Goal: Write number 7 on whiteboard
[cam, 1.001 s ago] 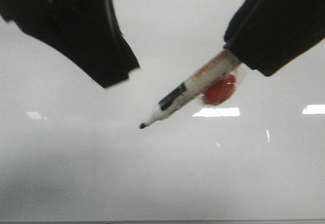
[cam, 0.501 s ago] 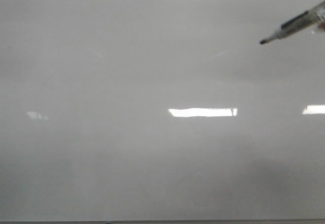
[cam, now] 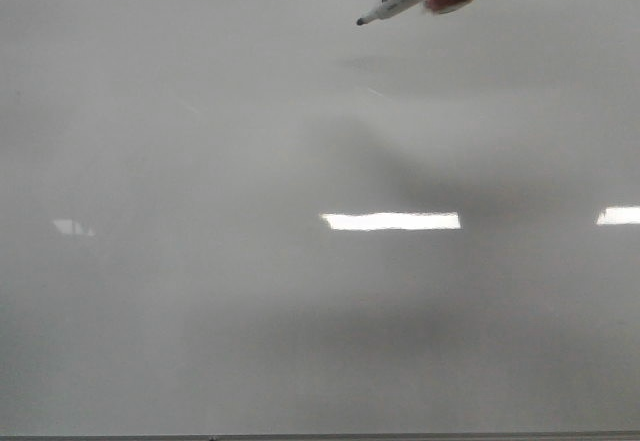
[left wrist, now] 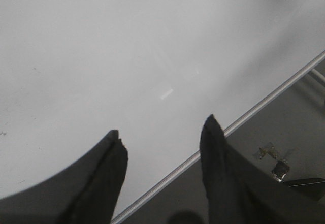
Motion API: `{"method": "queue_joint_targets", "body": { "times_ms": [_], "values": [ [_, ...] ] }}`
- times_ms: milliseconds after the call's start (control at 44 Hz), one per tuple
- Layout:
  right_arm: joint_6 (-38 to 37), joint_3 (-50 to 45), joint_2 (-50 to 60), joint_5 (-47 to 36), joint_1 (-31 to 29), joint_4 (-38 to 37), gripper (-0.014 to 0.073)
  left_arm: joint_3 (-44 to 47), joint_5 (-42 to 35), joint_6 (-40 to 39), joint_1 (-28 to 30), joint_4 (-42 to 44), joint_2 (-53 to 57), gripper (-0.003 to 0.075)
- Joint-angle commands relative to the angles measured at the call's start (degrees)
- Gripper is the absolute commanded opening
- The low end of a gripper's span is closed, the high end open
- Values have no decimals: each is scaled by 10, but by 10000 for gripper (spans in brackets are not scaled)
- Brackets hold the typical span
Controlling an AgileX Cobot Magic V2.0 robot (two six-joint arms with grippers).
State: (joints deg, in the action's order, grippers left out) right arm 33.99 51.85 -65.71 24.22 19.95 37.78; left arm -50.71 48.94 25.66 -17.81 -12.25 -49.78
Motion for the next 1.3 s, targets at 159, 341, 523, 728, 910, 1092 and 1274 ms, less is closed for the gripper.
{"method": "queue_joint_targets", "body": {
  "times_ms": [159,341,523,728,910,1092,1274],
  "values": [
    [10,63,-61,-73,1,17,-67,-14,-38,-5,0,-15,2,336],
    [10,64,-90,-101,0,11,-67,-14,-38,-5,0,-15,2,336],
    [10,64,-82,-78,-48,-1,-59,-14,-38,-5,0,-15,2,336],
    [10,64,-69,-30,-96,-16,-59,-14,-39,-5,0,-15,2,336],
    [10,60,-84,25,-78,-16,-59,-14,-41,-5,0,-15,2,336],
    [10,21,-114,34,-55,-18,-59,-14,-42,-5,0,-15,2,336],
    [10,35,-78,59,-44,-18,-59,-14,-43,-5,0,-15,2,336]
  ]
}}
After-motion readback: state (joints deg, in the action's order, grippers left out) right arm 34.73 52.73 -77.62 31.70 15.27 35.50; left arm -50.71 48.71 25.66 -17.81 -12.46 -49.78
